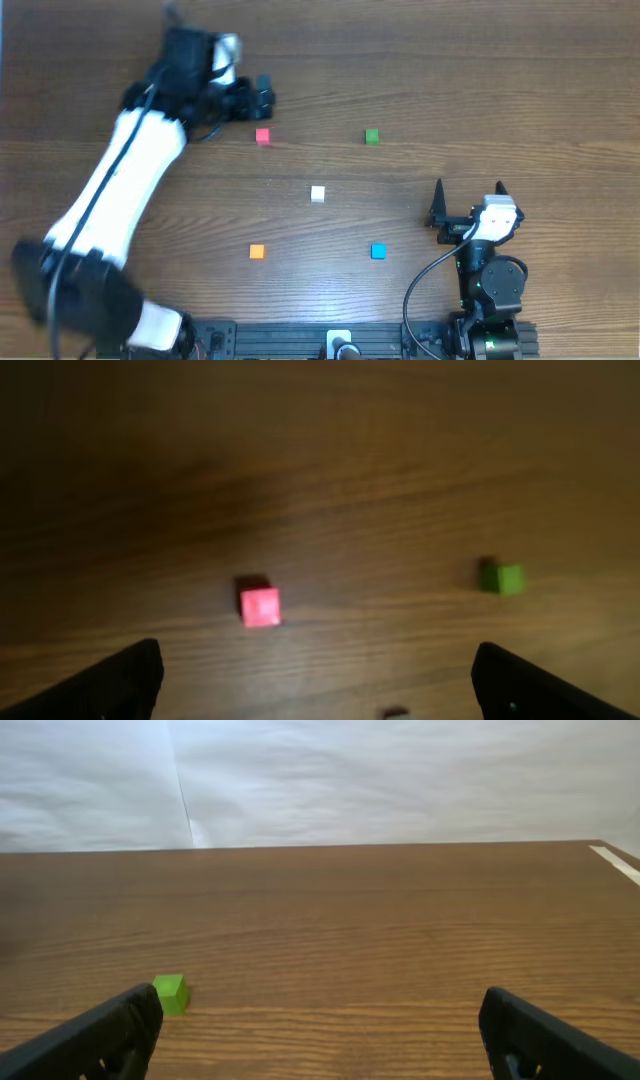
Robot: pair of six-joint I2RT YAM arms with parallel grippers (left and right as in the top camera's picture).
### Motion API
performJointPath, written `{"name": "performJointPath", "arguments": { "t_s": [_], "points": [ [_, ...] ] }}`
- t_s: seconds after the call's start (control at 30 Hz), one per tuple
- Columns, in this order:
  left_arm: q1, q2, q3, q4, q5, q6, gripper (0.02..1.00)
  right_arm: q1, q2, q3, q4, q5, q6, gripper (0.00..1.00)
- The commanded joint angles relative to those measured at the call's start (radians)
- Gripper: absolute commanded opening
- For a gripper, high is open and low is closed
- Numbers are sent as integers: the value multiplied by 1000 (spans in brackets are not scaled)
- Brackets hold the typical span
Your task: Stack Cubes
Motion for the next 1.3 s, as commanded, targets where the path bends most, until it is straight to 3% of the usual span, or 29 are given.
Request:
{"name": "performJointPath", "arguments": {
  "t_s": [0.03, 0.17, 0.47, 1.1, 1.3],
  "points": [
    [-84, 214, 176, -77, -100, -18, 998, -7, -4, -5, -4, 6, 4, 993],
    [-97, 336, 194, -109, -125, -90, 996, -7, -4, -5, -4, 6, 4, 993],
    [-89, 385, 193, -167, -185, -89, 967, -7, -4, -5, -4, 6, 4, 993],
    [-74, 465, 154, -150, -183, -55, 884, -7, -4, -5, -4, 6, 4, 993],
    [-66, 477, 150, -148, -180, -55, 798, -7, -4, -5, -4, 6, 4, 993]
  ]
}}
